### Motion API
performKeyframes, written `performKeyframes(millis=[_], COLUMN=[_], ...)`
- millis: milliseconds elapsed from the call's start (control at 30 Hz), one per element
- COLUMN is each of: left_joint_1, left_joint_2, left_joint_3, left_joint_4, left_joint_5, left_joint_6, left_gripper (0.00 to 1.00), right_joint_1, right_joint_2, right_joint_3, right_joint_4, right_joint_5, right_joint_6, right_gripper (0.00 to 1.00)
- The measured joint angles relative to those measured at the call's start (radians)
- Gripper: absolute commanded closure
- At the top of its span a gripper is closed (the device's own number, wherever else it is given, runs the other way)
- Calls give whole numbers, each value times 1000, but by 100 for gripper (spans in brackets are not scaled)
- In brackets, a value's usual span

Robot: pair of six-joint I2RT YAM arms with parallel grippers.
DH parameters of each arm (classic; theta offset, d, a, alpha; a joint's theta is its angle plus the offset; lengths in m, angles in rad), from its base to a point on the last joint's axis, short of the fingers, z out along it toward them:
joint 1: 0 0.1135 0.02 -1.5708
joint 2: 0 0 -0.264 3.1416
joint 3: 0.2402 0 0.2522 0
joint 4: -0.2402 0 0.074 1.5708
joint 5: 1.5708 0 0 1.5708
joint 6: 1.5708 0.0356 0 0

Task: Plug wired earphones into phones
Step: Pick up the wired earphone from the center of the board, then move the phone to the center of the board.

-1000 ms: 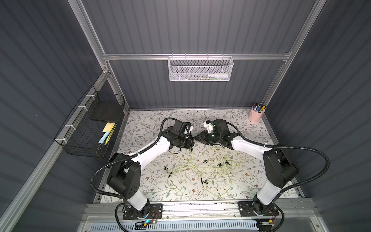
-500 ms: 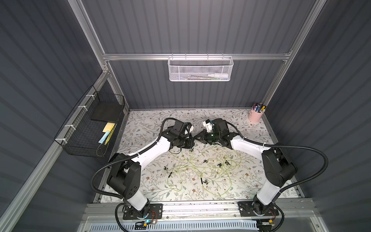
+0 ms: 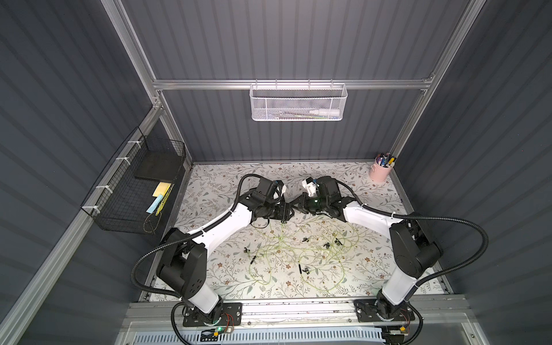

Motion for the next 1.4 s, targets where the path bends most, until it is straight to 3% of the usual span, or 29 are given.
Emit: performKeyframes(millis=[200, 367, 533, 800, 1400], left_joint_1=[79, 122, 119, 89, 2], left_joint_2=[-20, 155, 286, 443, 785], left_joint_3=[57, 268, 350, 418, 882], left_joint_4=[57, 99, 130, 130, 24], left_joint_5=[51, 23, -65, -222, -381], left_joint_6=[-106, -224, -340, -426, -370], left_gripper=[17, 17, 17, 16, 15], right_joint_1=[-121, -335, -484, -556, -595], right_joint_2=[-92, -173, -97, 148, 390], right_joint_3=[-86, -160, -167, -80, 151], right_joint_4=[-43, -64, -42, 33, 70], right_joint_5=[-13, 17, 60, 98, 92], right_joint_6=[-85, -151, -182, -172, -154], right_gripper=[100, 100, 100, 100, 100])
